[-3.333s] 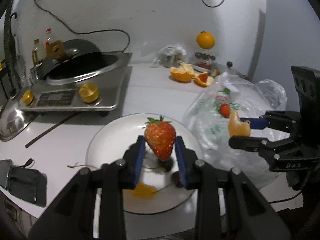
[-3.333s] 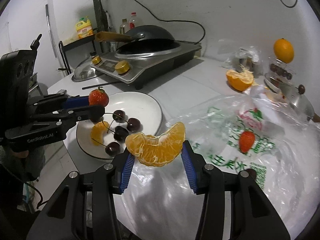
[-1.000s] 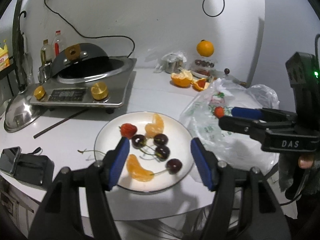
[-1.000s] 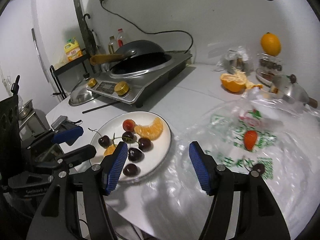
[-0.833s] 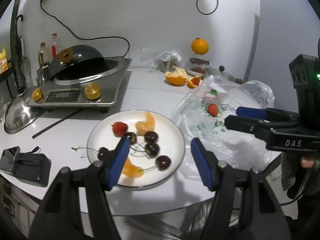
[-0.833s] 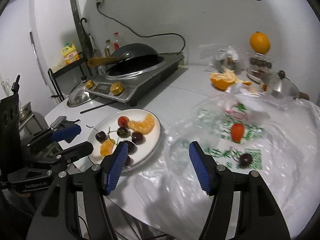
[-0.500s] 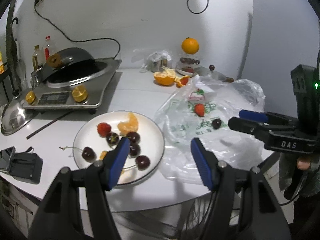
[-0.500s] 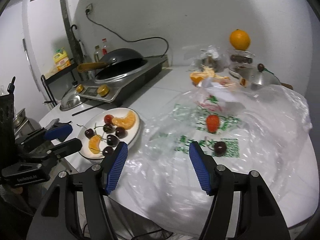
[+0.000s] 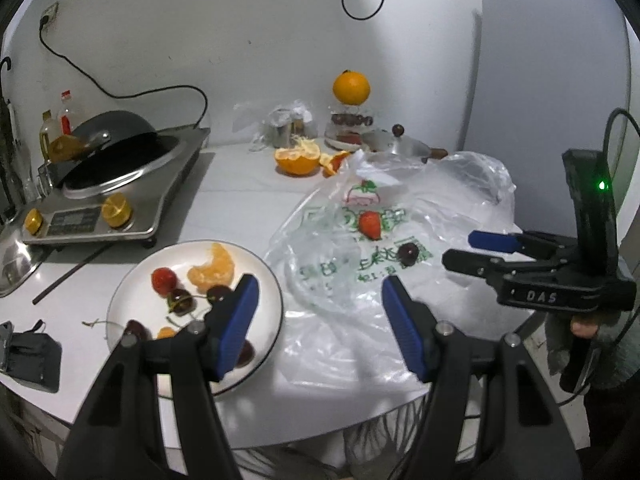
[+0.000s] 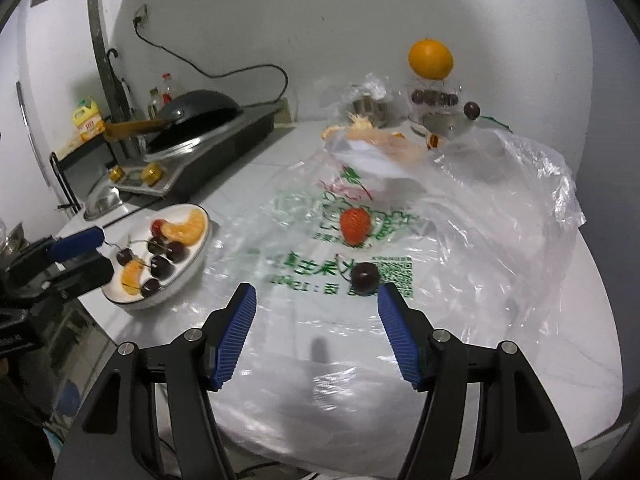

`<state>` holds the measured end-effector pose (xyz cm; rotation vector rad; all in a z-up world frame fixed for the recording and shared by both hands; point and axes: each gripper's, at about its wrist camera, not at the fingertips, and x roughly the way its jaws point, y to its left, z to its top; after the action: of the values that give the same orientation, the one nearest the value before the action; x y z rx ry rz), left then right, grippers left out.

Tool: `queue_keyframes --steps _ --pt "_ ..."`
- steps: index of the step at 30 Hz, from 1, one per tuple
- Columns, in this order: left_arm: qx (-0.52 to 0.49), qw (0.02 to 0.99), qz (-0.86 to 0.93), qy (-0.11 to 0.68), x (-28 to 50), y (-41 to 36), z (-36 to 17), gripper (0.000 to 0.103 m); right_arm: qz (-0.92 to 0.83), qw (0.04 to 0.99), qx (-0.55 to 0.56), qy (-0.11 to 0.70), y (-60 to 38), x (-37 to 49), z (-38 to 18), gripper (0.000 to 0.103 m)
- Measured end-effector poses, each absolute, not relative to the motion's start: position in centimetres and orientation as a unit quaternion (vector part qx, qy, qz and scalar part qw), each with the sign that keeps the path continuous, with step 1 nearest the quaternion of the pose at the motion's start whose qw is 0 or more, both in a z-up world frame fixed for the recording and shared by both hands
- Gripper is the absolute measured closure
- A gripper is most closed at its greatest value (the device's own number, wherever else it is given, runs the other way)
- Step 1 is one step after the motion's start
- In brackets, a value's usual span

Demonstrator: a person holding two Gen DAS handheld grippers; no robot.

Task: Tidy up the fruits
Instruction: 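Move both tools over the bag and close the right tool on a dark cherry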

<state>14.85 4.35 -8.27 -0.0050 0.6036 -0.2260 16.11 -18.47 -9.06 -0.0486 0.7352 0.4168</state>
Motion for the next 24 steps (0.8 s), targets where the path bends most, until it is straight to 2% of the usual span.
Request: queue_keyframes --steps 5,7,19,22,24 --pt "0.002 0.944 -0.116 0.308 16.9 3.0 -8.7 0.038 0.21 0.905 -0.034 0.369 -19.1 18.2 -10.4 0.05" --pt "0.008 0.942 -0.119 0.313 17.6 2.4 -9.0 0.038 0.212 0.902 -0.036 0.374 -19.3 19.0 -11.0 0.057" --pt "0.022 0.932 -0.13 0.339 21.4 -0.2 -10.2 0.038 0.234 0.879 -0.031 0.415 -19.5 23.6 -13.7 0.06" --pt "0.022 0.929 -0.132 0.345 22.0 -0.4 -10.5 0.038 0.236 0.874 -0.031 0.424 -19.3 24.4 -14.2 0.069" --pt "0.023 0.927 -0.134 0.35 22.4 -0.6 -10.7 0.038 0.239 0.871 -0.035 0.428 -19.0 24.8 -14.3 0.071"
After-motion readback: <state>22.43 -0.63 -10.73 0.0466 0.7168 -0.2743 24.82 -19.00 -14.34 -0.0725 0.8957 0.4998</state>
